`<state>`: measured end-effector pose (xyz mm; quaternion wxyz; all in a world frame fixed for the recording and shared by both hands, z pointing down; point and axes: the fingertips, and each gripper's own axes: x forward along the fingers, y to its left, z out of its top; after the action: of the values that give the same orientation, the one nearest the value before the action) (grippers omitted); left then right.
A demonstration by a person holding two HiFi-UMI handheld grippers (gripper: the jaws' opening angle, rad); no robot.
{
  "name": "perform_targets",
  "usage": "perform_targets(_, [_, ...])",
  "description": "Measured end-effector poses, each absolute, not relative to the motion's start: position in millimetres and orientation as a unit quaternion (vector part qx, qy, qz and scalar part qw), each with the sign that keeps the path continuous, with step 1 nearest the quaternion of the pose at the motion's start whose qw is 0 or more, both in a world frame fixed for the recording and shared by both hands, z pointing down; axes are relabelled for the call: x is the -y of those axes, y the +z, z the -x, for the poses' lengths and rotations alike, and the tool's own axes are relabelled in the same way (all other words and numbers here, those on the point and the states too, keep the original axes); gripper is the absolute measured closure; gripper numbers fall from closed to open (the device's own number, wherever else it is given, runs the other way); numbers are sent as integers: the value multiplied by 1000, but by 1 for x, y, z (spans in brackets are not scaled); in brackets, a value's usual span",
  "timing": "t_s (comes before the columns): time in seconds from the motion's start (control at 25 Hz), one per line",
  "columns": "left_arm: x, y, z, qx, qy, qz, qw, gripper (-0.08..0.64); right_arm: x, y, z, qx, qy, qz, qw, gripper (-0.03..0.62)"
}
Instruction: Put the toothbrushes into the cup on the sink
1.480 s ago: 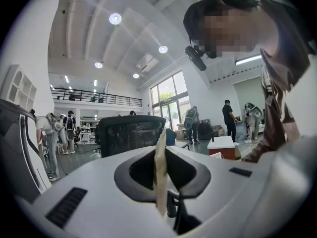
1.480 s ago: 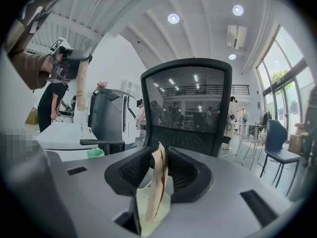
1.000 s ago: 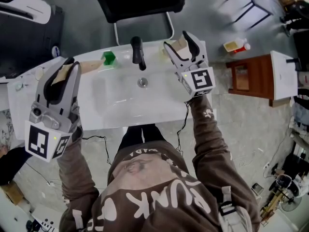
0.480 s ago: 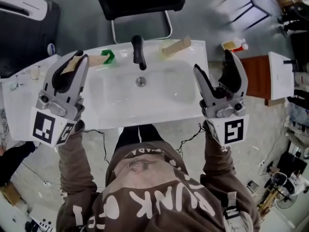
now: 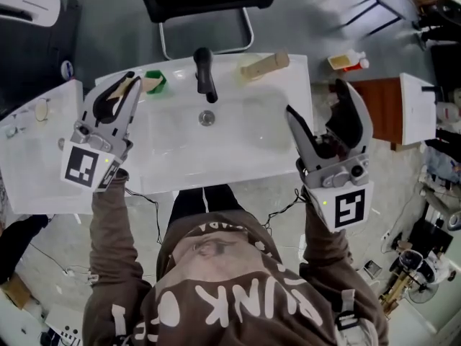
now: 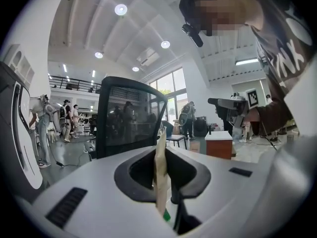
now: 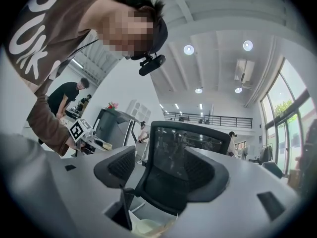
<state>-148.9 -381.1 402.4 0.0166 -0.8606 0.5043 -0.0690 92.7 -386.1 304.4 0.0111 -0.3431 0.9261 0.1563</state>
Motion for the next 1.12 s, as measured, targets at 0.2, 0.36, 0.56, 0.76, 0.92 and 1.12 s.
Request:
perform_targets(0.2, [389, 436, 149, -499, -82, 863, 0, 511, 390, 314, -88, -928, 154, 339, -1, 276])
perform_targets(0.36, [396, 456, 149, -496, -90, 863, -6, 511, 395, 322, -84, -929, 151, 337, -8, 278])
perform_targets(0.56, [399, 481, 155, -495, -94, 864, -11, 511, 396, 336, -80, -931, 147, 334, -22, 279])
perform_targets(0.76, [401, 491, 156, -493, -94, 865, -13, 511, 395, 335, -77, -931, 144, 333, -25, 281])
perform_targets(0.92, [400, 499, 155, -493, -97, 864, -17, 511, 395, 334, -75, -932, 144, 332, -25, 282])
perform_targets(1.12, [402, 505, 156, -496, -94, 863, -19, 511, 395, 338, -76, -932, 143, 332, -27, 282])
